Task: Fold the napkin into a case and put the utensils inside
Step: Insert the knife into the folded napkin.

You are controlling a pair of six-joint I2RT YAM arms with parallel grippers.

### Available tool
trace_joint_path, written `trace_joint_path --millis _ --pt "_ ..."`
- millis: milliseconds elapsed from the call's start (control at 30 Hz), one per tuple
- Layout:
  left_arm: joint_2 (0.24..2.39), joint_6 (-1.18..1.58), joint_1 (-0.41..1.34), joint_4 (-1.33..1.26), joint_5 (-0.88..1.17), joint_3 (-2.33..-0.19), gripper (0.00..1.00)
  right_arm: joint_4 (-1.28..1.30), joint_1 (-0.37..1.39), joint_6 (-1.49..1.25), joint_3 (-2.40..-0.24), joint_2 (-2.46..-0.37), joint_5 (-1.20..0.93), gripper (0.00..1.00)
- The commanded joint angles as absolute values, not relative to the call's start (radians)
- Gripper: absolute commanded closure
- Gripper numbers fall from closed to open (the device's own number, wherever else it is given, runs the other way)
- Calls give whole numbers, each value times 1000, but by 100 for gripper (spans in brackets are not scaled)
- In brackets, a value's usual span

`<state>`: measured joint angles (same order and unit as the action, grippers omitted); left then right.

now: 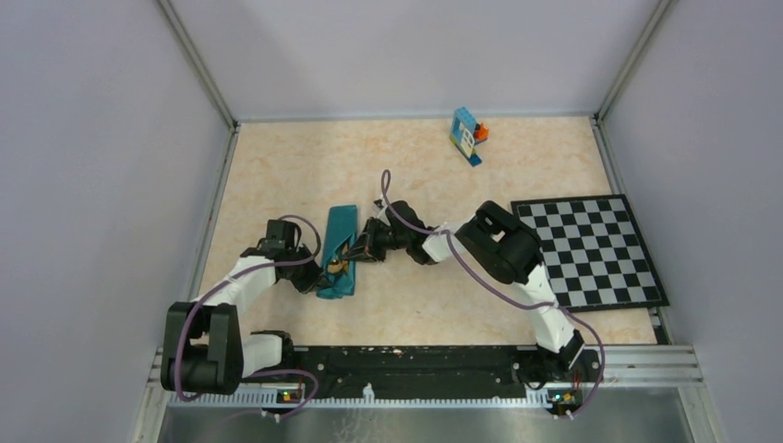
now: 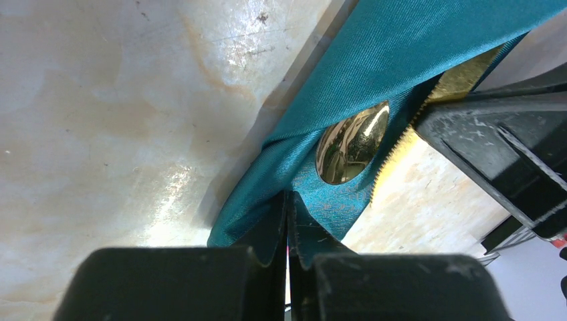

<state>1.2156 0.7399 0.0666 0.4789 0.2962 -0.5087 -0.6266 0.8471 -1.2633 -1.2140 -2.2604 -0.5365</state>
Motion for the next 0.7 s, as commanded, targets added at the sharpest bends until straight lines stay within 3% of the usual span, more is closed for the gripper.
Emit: trace_joint_path --millis 0,233,433,667 --pt "1223 735 71 519 209 -511 100 -580 837 -1191 -1265 -2271 -487 100" --pt "1214 736 71 534 201 -525 100 -505 838 -1159 -1288 -2251 -474 79" --pt "1212 739 71 528 191 -528 100 -241 860 -1068 -1356 -2195 -421 58" --pt "1197 739 71 536 180 -538 100 -20 880 -991 -1399 -2139 -356 51"
